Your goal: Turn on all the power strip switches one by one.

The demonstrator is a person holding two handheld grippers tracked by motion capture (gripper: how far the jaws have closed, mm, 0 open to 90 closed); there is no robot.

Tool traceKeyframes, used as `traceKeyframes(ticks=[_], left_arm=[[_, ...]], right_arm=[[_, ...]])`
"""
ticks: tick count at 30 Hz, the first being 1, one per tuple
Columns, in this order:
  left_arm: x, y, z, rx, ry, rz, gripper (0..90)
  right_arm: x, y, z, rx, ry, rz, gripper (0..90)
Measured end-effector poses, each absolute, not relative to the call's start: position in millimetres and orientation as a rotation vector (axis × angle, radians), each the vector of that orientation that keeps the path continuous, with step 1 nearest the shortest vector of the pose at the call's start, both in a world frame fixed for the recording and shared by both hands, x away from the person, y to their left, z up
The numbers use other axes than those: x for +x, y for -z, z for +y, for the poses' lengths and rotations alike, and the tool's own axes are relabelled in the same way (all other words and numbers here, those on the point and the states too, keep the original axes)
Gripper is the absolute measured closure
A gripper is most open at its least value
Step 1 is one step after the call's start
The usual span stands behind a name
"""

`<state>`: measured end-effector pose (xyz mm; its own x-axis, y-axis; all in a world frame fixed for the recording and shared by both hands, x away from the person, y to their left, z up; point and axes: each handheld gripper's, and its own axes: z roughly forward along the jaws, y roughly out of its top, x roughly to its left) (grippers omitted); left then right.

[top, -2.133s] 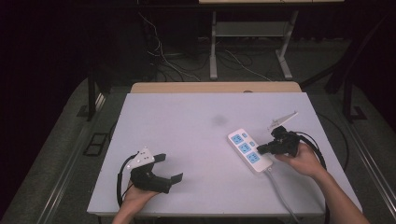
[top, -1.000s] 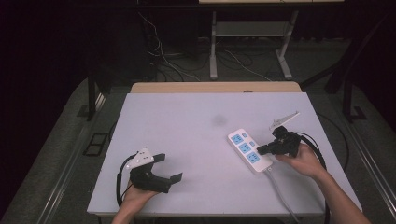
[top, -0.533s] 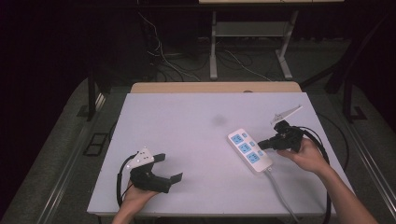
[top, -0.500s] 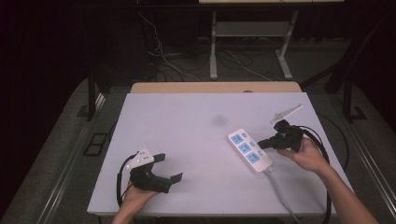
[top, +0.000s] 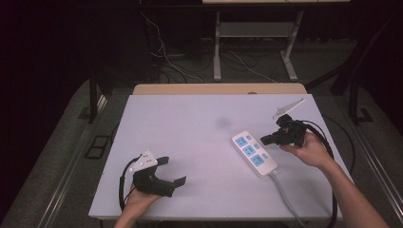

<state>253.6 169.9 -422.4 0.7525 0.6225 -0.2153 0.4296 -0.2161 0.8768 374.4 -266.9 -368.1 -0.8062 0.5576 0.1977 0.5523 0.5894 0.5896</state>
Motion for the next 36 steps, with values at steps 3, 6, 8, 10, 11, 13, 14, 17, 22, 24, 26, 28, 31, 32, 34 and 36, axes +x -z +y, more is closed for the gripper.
traceKeyframes(ticks=[3, 6, 8, 10, 11, 13, 14, 17, 22, 24, 26, 28, 31, 32, 34, 36], left_arm=[[253.4, 422.2, 169.8, 1.85, -0.22, 0.811, 0.0], [253.4, 422.2, 170.1, 1.853, -0.22, 0.809, 0.0], [253.5, 422.1, 170.5, 1.854, -0.22, 0.809, 0.0], [253.6, 421.9, 170.8, 1.852, -0.22, 0.81, 0.0], [253.7, 421.9, 170.8, 1.851, -0.22, 0.811, 0.0], [253.6, 422.0, 170.6, 1.851, -0.22, 0.811, 0.0], [253.5, 422.0, 170.4, 1.851, -0.22, 0.811, 0.0], [253.4, 422.0, 170.1, 1.852, -0.219, 0.809, 0.0], [253.7, 421.9, 170.9, 1.852, -0.22, 0.81, 0.0], [253.6, 421.8, 171.0, 1.852, -0.22, 0.811, 0.0], [253.6, 421.8, 171.0, 1.852, -0.221, 0.811, 0.0], [253.5, 421.8, 170.8, 1.851, -0.22, 0.811, 0.0], [253.6, 421.8, 171.0, 1.852, -0.221, 0.81, 0.0], [253.5, 421.7, 171.1, 1.85, -0.22, 0.811, 0.0], [253.6, 421.6, 171.5, 1.851, -0.222, 0.812, 0.0], [253.6, 421.6, 171.6, 1.849, -0.222, 0.812, 0.0]], right_arm=[[376.5, 363.8, -265.0, 0.962, -1.034, 2.79, 89.9], [379.7, 360.9, -264.6, 0.968, -1.037, 2.784, 89.9], [381.8, 360.2, -264.4, 0.974, -1.039, 2.782, 89.9], [383.5, 360.6, -263.7, 0.974, -1.036, 2.783, 89.9], [384.2, 360.9, -263.1, 0.98, -1.035, 2.782, 89.9], [386.0, 362.3, -262.4, 0.979, -1.034, 2.785, 89.9], [386.8, 363.3, -261.9, 0.978, -1.033, 2.785, 89.9], [389.6, 366.8, -260.6, 0.973, -1.024, 2.794, 89.9], [393.2, 370.7, -259.7, 0.987, -1.022, 2.797, 89.9], [394.7, 372.3, -259.8, 0.985, -1.019, 2.797, 89.9], [395.5, 373.9, -259.1, 0.996, -1.01, 2.801, 89.9], [396.5, 375.7, -258.1, 0.996, -1.006, 2.803, 89.9], [397.5, 378.2, -256.1, 0.997, -1.005, 2.807, 89.9], [397.5, 379.1, -255.4, 1.001, -1.001, 2.811, 89.9], [398.2, 382.0, -254.2, 0.995, -0.994, 2.815, 89.9], [398.4, 384.2, -252.9, 0.997, -0.984, 2.821, 89.9]])
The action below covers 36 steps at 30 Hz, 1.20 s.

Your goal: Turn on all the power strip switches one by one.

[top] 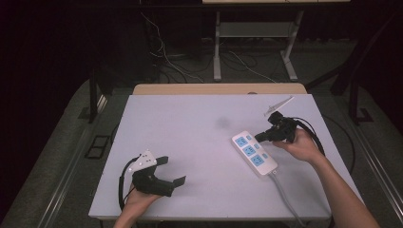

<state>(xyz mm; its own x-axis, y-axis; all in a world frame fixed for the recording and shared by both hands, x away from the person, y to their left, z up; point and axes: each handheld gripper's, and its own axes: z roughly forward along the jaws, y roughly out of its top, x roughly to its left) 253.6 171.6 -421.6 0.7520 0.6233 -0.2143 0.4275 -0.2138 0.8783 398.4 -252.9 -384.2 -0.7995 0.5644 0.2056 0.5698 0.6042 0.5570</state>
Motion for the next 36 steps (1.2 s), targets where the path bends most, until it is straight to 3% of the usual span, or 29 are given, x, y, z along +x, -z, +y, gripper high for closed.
traceKeyframes(ticks=[36], left_arm=[[253.5, 422.2, 169.5, 1.854, -0.217, 0.808, 0.0]], right_arm=[[397.6, 411.6, -254.9, -1.033, 0.998, -2.774, 90.0]])
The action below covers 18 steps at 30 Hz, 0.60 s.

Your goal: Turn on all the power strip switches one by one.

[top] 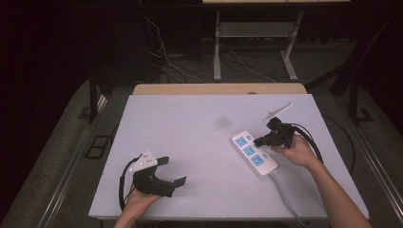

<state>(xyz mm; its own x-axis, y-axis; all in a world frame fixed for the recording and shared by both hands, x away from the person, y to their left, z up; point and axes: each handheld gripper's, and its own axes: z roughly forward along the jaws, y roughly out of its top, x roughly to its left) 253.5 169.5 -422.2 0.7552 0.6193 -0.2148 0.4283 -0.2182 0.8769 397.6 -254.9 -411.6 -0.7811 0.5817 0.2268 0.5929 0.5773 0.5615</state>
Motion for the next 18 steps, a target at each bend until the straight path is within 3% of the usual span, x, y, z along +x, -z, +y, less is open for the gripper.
traceKeyframes(ticks=[18], left_arm=[[253.5, 422.5, 168.7, 1.853, -0.21, 0.805, 0.0]], right_arm=[[397.2, 413.6, -255.6, -1.016, 1.005, -2.784, 90.0]])
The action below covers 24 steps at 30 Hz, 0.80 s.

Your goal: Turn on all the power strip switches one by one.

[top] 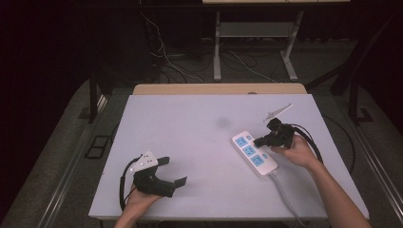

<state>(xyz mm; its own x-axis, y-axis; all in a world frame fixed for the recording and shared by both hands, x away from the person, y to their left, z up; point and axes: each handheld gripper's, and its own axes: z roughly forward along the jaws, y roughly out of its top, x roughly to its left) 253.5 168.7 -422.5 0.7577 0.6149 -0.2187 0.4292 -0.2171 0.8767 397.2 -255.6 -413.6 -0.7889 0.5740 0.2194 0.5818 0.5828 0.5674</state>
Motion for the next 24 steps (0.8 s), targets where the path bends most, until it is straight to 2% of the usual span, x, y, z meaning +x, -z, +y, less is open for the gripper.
traceKeyframes(ticks=[24], left_arm=[[254.3, 422.9, 170.1, 1.849, -0.208, 0.808, 0.0]], right_arm=[[395.4, 416.1, -260.0, -1.026, 1.058, -2.761, 90.0]])
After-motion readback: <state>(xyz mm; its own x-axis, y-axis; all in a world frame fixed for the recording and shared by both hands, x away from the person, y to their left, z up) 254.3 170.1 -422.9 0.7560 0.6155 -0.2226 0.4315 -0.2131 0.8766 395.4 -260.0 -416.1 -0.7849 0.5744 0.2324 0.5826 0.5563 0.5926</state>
